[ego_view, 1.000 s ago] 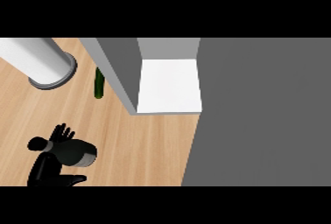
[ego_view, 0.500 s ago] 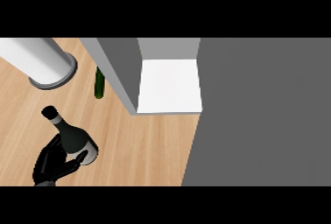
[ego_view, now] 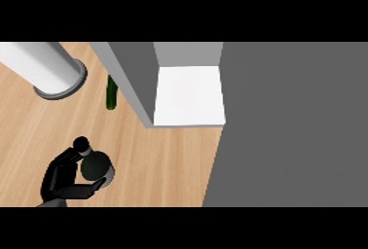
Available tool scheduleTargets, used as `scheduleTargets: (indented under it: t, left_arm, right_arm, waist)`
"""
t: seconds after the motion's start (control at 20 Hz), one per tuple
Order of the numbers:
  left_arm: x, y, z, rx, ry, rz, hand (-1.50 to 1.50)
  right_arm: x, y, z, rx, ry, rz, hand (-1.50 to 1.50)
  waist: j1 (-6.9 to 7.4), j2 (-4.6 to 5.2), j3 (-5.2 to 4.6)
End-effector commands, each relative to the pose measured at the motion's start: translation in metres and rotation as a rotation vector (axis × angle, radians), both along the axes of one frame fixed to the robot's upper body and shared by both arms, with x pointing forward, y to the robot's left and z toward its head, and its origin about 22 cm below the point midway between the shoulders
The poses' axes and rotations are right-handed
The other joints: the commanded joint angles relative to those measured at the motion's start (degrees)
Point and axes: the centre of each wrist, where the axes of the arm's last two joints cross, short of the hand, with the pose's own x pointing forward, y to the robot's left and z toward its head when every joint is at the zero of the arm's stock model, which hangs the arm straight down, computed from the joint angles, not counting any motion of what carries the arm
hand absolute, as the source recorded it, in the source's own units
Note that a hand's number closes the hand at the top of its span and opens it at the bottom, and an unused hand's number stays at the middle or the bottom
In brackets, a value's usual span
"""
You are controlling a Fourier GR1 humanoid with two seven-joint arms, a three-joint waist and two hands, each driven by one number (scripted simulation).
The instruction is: Pick up the wine, place it into the cabinet and close the cabinet
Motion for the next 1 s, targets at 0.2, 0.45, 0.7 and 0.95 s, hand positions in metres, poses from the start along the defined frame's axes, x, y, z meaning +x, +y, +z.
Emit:
scheduleTargets:
  t: [0.2,0.45,0.7,0.95]
  left_arm:
    - [0.014,-0.07,-0.002,0.007,-0.029,-0.128,1.5]
    - [0.004,-0.082,-0.004,-0.05,-0.013,-0.232,1.5]
    - [0.005,-0.091,0.018,-0.073,-0.048,-0.265,1.5]
    - [0.009,-0.119,0.035,-0.079,-0.058,-0.292,1.5]
  right_arm:
    - [-0.035,-0.02,0.027,0.051,-0.064,-0.014,-1.5]
    - [-0.042,-0.017,0.027,0.066,-0.066,-0.014,-1.5]
    - [-0.023,-0.017,0.024,0.05,-0.087,-0.025,-1.5]
    - [-0.047,-0.025,0.027,0.058,-0.07,-0.014,-1.5]
  waist:
    - [0.11,0.05,-0.2]
    - [-0.17,-0.21,-0.27]
    - [0.94,0.14,-0.21]
    - [-0.3,-0.12,-0.21]
